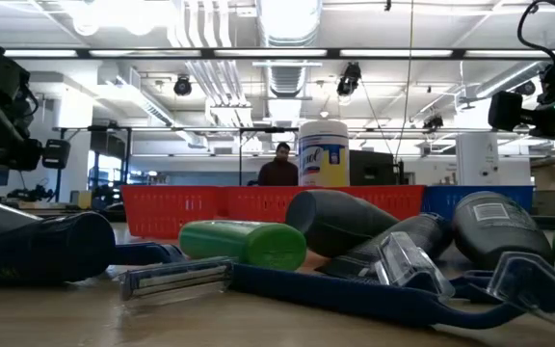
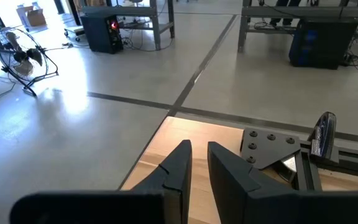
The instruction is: Pick & Place Travel size toiletries
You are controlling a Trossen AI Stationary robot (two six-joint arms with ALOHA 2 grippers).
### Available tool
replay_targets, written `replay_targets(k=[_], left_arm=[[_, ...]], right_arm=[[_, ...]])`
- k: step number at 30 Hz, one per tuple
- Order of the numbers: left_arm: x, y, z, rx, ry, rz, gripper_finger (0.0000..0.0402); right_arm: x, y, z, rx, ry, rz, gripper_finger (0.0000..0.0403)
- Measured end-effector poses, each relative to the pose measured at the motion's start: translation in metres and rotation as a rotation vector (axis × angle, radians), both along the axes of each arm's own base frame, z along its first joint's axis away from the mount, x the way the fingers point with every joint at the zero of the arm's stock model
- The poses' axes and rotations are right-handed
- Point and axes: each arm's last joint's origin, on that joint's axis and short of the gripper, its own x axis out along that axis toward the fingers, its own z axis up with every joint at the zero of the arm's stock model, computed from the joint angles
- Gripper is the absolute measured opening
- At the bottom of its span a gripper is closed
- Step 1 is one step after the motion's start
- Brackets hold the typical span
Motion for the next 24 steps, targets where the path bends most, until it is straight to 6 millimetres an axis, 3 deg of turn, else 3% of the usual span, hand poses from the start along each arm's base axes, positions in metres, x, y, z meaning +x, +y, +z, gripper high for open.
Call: replay_targets(k=[20,22,24], left_arm=[[0.0,0.0,0.0,0.0,0.0,0.0,0.0058],[0.0,0.0,0.0001,0.0,0.0,0.0,0.0058],[0.0,0.0,0.0001,0.0,0.0,0.0,0.0058]], right_arm=[[0.0,0.0,0.0,0.0,-0.003,0.0,0.0297],[0.0,0.0,0.0002,0.0,-0.07,0.004,0.0292],[0.0001,0.0,0.0002,0.002,-0.28,0.017,0.0286]])
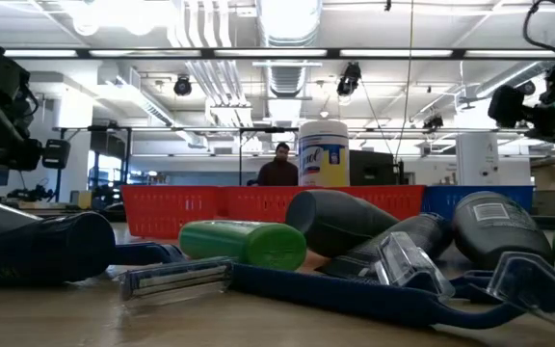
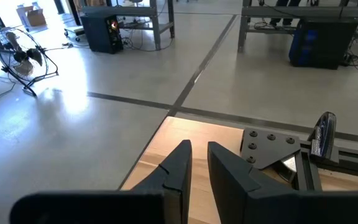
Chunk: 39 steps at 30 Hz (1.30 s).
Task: Pick & Place Travel size toiletries
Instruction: Put the green shampoo into the blue bin
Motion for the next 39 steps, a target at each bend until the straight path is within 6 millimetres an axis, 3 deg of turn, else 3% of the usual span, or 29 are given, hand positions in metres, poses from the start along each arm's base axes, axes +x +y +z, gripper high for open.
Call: replay_targets(k=[3,7,9,13,18,22,30,35,39], left_arm=[[0.0,0.0,0.0,0.0,0.0,0.0,0.0058],[0.0,0.0,0.0,0.001,0.0,0.0,0.0058],[0.0,0.0,0.0,0.002,0.0,0.0,0.0058],[0.0,0.0,0.0,0.006,0.0,0.0,0.0058],[0.0,0.0,0.0,0.006,0.0,-0.001,0.0058],[0.0,0.0,0.0,0.006,0.0,-0.001,0.0058],[0.0,0.0,0.0,0.006,0.0,-0.001,0.0058],[0.0,0.0,0.0,0.006,0.0,-0.001,0.0058],[0.0,0.0,0.0,0.006,0.0,-0.001,0.0058]], right_arm=[[0.001,0.0,-0.003,0.041,-0.399,0.038,0.0277],[0.004,0.0,-0.003,0.084,-0.595,0.158,0.0266],[0.011,0.002,-0.003,0.166,-0.685,0.382,0.0261],[0.023,0.01,0.006,0.214,-0.61,0.823,0.025],[0.034,0.025,0.035,0.113,-0.641,1.138,0.0243],[0.042,0.038,0.059,0.183,-0.594,1.249,0.0244],[0.056,0.067,0.073,0.779,-0.239,1.271,0.0242],[0.077,0.081,0.089,0.851,-0.062,1.461,0.0247],[0.098,0.09,0.081,0.94,0.083,1.502,0.0248]])
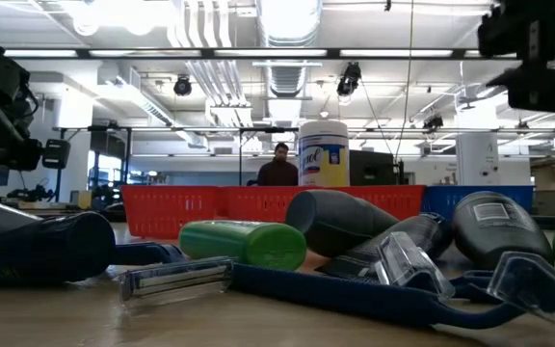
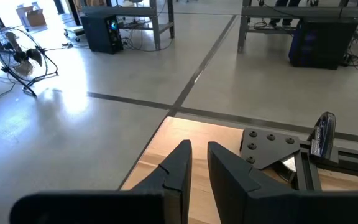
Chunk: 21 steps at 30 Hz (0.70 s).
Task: Pick & Place Travel size toiletries
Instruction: Put the green shampoo into the blue bin
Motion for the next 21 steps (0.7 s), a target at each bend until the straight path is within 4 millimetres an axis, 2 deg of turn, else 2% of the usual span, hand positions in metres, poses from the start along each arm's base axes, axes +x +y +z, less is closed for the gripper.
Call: replay_targets(k=[3,5,7,9,12,15,17,21], left_arm=[[0.0,0.0,0.0,0.0,0.0,0.0,0.0058],[0.0,0.0,0.0,0.0,0.0,0.0,0.0058],[0.0,0.0,0.0,0.0,0.0,0.0,0.0058],[0.0,0.0,0.0,0.0,0.0,0.0,0.0058],[0.0,0.0,0.0,0.0,0.0,0.0,0.0058],[0.0,0.0,0.0,0.0,0.0,0.0,0.0058],[0.0,0.0,0.0,0.0,0.0,0.0,0.0058],[0.0,0.0,0.0,0.0,0.0,0.0,0.0058]], right_arm=[[0.02,-0.001,-0.003,-0.047,0.011,-0.095,0.0242],[0.034,-0.001,-0.004,0.109,0.019,-0.193,0.0237],[0.047,-0.001,-0.007,0.192,0.033,-0.227,0.0235],[0.057,0.002,-0.011,0.202,0.084,-0.154,0.0235],[0.069,0.013,-0.019,0.204,0.18,0.073,0.0234],[0.079,0.028,-0.032,0.323,0.299,0.278,0.0229],[0.083,0.037,-0.04,0.389,0.378,0.346,0.0225],[0.088,0.061,-0.057,0.403,0.495,0.465,0.0225]])
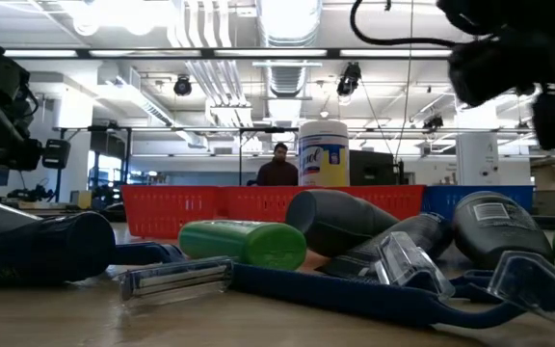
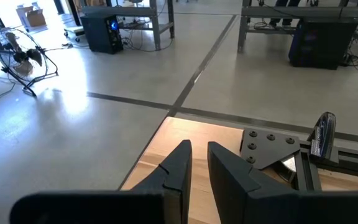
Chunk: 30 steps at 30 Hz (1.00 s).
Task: Pick & Place Travel size toiletries
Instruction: Put the green shampoo into the blue bin
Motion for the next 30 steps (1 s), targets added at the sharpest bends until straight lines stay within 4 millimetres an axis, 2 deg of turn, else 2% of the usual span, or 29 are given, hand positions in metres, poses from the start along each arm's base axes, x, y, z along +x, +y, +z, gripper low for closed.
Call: replay_targets(k=[3,6,11,17,20,23,25,27,30], left_arm=[[0.0,0.0,0.0,0.0,0.0,0.0,0.0058],[0.0,0.0,0.0,0.001,0.0,0.0,0.0058],[0.0,0.0,0.0,0.001,0.0,0.0,0.0058],[0.0,0.0,0.0,0.001,0.0,0.0,0.0058],[0.0,0.0,0.0,0.001,0.0,0.0,0.0058],[0.0,0.0,0.0,0.001,0.0,0.0,0.0058],[0.0,0.0,0.0,0.001,0.0,0.0,0.0058],[0.0,0.0,0.0,0.001,0.0,0.0,0.0058],[0.0,0.0,0.0,0.001,0.0,0.0,0.0058]], right_arm=[[0.0,0.022,-0.012,0.05,0.049,0.173,0.0225],[0.002,0.042,-0.015,0.024,0.083,0.26,0.0217],[0.013,0.071,-0.011,-0.239,0.02,0.353,0.0201],[0.017,0.102,-0.018,-0.436,-0.062,0.724,0.0214],[0.021,0.11,-0.019,-0.608,-0.03,0.824,0.0226],[0.028,0.116,-0.019,-0.806,-0.071,0.938,0.0242],[0.034,0.119,-0.014,-0.914,-0.121,0.949,0.0255],[0.038,0.12,-0.01,-0.954,-0.152,0.928,0.0268],[0.04,0.123,-0.01,-0.891,-0.192,0.91,0.0285]])
